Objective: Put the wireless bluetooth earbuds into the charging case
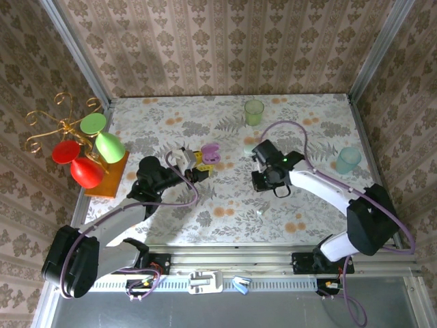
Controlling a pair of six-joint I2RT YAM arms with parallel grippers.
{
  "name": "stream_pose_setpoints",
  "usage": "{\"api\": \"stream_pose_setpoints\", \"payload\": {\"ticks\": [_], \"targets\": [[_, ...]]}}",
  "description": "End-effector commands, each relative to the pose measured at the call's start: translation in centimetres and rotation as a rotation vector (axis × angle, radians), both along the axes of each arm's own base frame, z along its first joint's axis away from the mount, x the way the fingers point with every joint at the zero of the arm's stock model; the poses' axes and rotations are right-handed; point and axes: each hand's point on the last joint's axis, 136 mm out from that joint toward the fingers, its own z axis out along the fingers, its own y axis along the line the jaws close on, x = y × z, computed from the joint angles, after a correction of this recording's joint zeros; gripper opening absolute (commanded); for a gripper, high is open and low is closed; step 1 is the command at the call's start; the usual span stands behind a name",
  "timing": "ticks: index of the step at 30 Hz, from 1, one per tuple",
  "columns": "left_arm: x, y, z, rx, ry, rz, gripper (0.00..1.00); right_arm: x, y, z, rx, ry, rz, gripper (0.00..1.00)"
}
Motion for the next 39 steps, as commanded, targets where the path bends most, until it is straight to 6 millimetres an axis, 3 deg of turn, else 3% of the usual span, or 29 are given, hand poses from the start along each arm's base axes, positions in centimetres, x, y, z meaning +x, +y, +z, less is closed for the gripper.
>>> {"api": "stream_pose_setpoints", "payload": {"ticks": [1, 7, 11, 23, 28, 39], "targets": [[-0.1, -0.1, 0.7, -0.009, -0.026, -0.022, 0.24, -1.2, 1.7, 0.5, 0.259, 0.132, -0.076, 0.14], [0.0, -0.3, 0.6, -0.014, -0.023, -0.026, 0.24, -0.9, 1.2, 0.8, 0.372, 0.178, -0.146, 0.14], [-0.1, -0.3, 0.4, -0.011, -0.019, -0.028, 0.24, -0.1, 1.7, 2.0, 0.47, 0.167, -0.159, 0.15], [-0.3, -0.6, 0.3, -0.014, -0.011, -0.045, 0.24, -0.2, 3.2, 3.9, 0.638, 0.222, -0.152, 0.15], [-0.6, -0.9, -0.1, -0.009, -0.006, -0.073, 0.24, -0.1, 3.6, 6.9, 0.668, 0.125, -0.054, 0.17], [-3.1, -2.3, 0.3, -0.026, -0.018, -0.238, 0.25, -1.0, 6.9, 16.8, 0.683, -0.222, 0.29, 0.17]]}}
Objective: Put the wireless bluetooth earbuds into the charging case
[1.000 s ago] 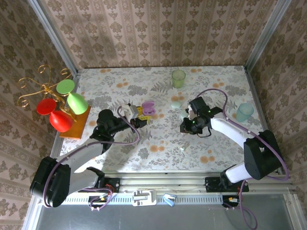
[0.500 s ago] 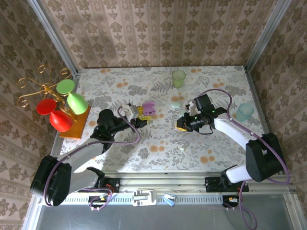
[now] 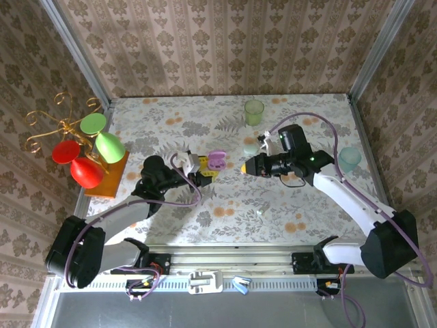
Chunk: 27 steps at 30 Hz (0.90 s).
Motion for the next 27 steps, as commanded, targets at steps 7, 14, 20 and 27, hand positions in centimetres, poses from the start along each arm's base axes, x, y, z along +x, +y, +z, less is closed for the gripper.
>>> {"api": "stream_pose_setpoints", "payload": {"ticks": [7, 14, 20, 27], "targets": [[-1.9, -1.2, 2.1, -0.04, -0.029, -0.133, 0.25, -0.9, 2.8, 6.6, 0.028, -0.288, 0.148, 0.17], [-1.9, -1.4, 2.3, -0.044, -0.029, -0.137, 0.25, -1.7, 4.0, 6.4, 0.023, -0.293, 0.205, 0.17], [-2.0, -1.5, 2.6, -0.051, -0.035, -0.143, 0.25, -1.6, 4.2, 5.5, -0.005, -0.279, 0.206, 0.18], [-2.2, -1.5, 2.8, -0.056, -0.038, -0.15, 0.25, -1.4, 4.2, 4.5, -0.033, -0.254, 0.21, 0.18]]}}
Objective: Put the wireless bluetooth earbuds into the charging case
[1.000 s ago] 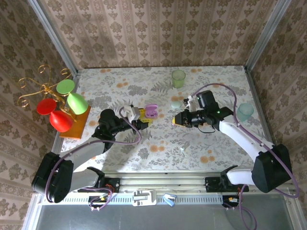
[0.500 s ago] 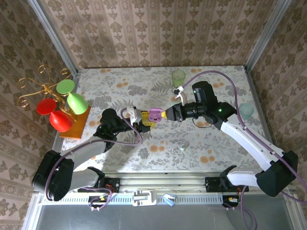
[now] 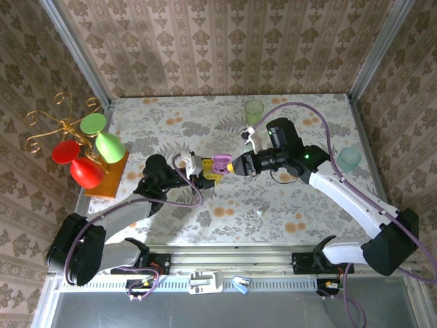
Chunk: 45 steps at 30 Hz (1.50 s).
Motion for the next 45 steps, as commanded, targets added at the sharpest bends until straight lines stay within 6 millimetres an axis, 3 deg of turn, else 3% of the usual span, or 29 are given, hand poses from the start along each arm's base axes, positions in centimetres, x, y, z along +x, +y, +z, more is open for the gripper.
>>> {"api": "stream_pose_setpoints", "payload": {"ticks": [1, 14, 21, 28, 33, 37, 41, 45], "targets": [[-0.3, -0.4, 1.7, -0.035, -0.04, -0.032, 0.25, 0.2, 0.1, 0.2, -0.023, -0.013, 0.004, 0.17], [-0.3, -0.5, 1.6, -0.033, -0.042, -0.042, 0.25, 0.1, 0.4, -0.5, -0.05, 0.036, 0.015, 0.18], [-0.3, -0.5, 1.6, -0.034, -0.044, -0.047, 0.25, 0.3, 0.3, -0.6, -0.078, 0.055, 0.0, 0.29], [-0.4, -0.5, 1.4, -0.032, -0.041, -0.05, 0.25, 0.6, 0.3, 0.0, -0.072, 0.043, -0.017, 0.34], [-0.3, -0.4, 1.1, -0.031, -0.046, -0.042, 0.25, -0.1, 0.0, 1.7, -0.028, -0.042, 0.0, 0.43], [-0.3, -0.2, 1.2, -0.041, -0.057, -0.038, 0.25, -1.0, -1.1, 3.0, 0.014, -0.151, -0.012, 0.5], [-0.7, 0.1, 1.7, -0.061, -0.074, -0.054, 0.25, -1.2, -2.9, 3.4, 0.047, -0.236, -0.103, 0.5], [-0.7, 0.3, 2.0, -0.066, -0.087, -0.051, 0.25, 0.4, -5.3, 1.5, 0.007, -0.196, -0.272, 0.5]]}}
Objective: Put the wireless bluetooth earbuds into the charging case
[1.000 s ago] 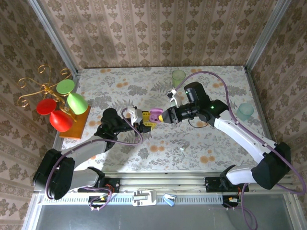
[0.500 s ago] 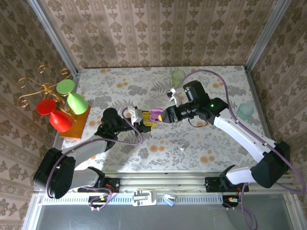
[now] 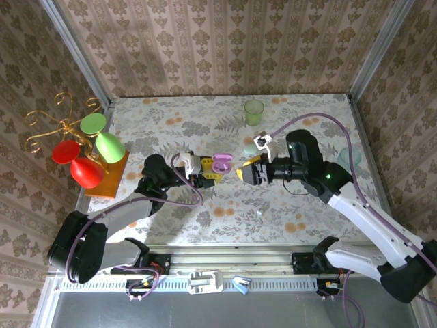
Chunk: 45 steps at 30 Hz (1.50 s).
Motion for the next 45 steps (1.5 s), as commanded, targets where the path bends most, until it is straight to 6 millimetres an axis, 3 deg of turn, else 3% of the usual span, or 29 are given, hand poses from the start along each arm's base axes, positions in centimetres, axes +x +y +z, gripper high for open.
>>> {"api": "stream_pose_setpoints", "payload": {"ticks": [1, 4, 7, 14, 16, 23, 37, 45], "targets": [[-0.5, 0.3, 1.1, -0.03, -0.038, -0.022, 0.25, 2.9, -2.2, -1.9, -0.024, 0.027, -0.203, 0.5], [-0.6, 0.4, 1.4, -0.037, -0.047, -0.018, 0.25, 4.5, -3.6, -5.1, -0.065, 0.118, -0.334, 0.49], [-0.7, 0.5, 2.0, -0.045, -0.053, -0.02, 0.25, 5.4, -3.2, -8.3, -0.077, 0.237, -0.368, 0.5], [-1.3, 0.7, 3.2, -0.067, -0.07, -0.028, 0.25, 6.0, 2.1, -13.4, -0.116, 0.387, -0.279, 0.51], [-1.5, 0.8, 3.6, -0.072, -0.075, -0.03, 0.25, 6.1, 4.0, -16.0, -0.171, 0.437, -0.248, 0.51], [-1.5, 1.3, 5.0, -0.065, -0.103, 0.024, 0.24, 6.5, 8.6, -20.1, -0.333, 0.413, -0.201, 0.49], [2.9, 4.3, 8.5, -0.108, -0.077, 0.291, 0.25, 5.6, 16.2, -23.0, -0.459, 0.234, -0.036, 0.49], [4.5, 7.2, 10.7, -0.134, -0.095, 0.476, 0.25, 5.3, 17.6, -23.9, -0.53, 0.146, 0.0, 0.47]]}}
